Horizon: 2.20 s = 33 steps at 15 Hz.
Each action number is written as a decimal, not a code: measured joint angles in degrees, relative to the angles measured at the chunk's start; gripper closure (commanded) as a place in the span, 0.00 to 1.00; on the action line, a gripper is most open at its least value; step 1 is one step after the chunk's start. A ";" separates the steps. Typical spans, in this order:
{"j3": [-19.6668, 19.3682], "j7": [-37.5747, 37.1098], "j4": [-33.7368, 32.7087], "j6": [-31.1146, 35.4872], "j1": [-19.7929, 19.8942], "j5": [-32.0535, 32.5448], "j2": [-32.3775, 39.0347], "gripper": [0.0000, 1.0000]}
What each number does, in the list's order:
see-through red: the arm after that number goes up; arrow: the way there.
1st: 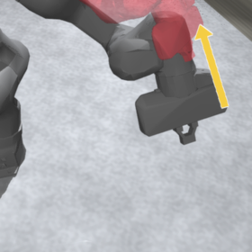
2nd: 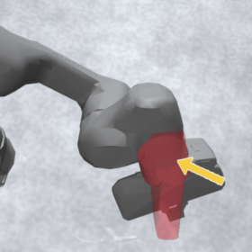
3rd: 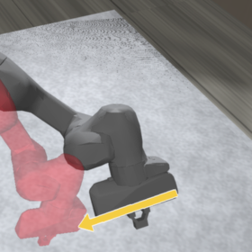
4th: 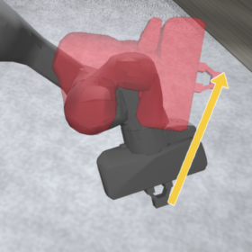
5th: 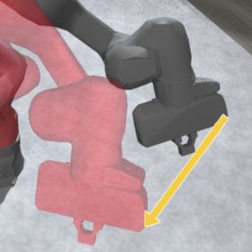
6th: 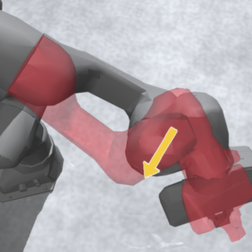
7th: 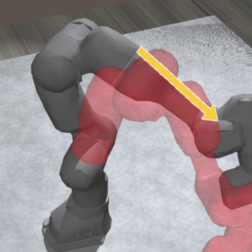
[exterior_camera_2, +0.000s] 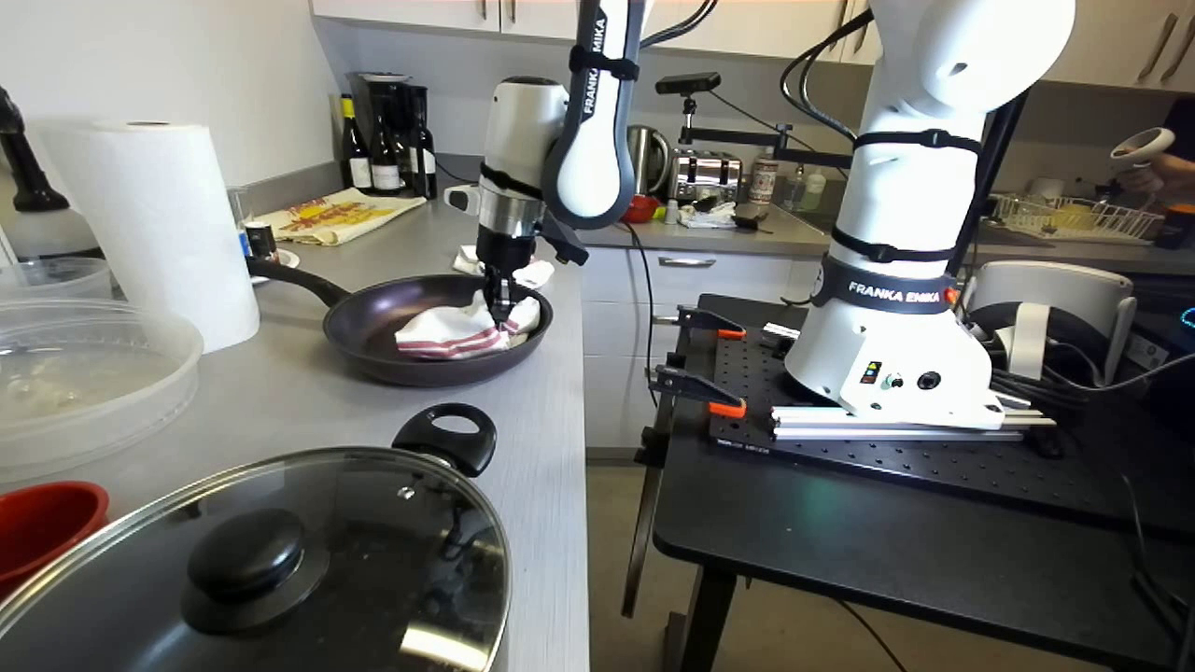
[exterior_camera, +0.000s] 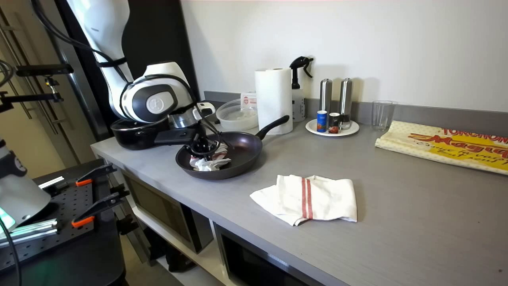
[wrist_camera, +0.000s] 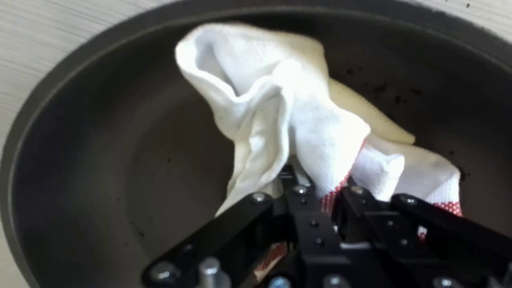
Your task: Use the left towel to wipe the pan
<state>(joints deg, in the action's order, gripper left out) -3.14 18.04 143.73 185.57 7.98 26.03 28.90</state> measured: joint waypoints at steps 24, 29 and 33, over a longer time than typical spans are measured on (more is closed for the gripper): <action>6.85 -0.07 -24.96 -7.07 6.71 -7.06 12.08 0.97; 6.41 0.09 -28.80 -7.91 4.89 -7.06 14.06 0.97; 7.86 2.58 -28.05 -5.22 5.00 -6.73 14.43 0.97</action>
<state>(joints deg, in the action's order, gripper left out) 4.72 20.62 115.68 180.35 12.98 19.30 43.33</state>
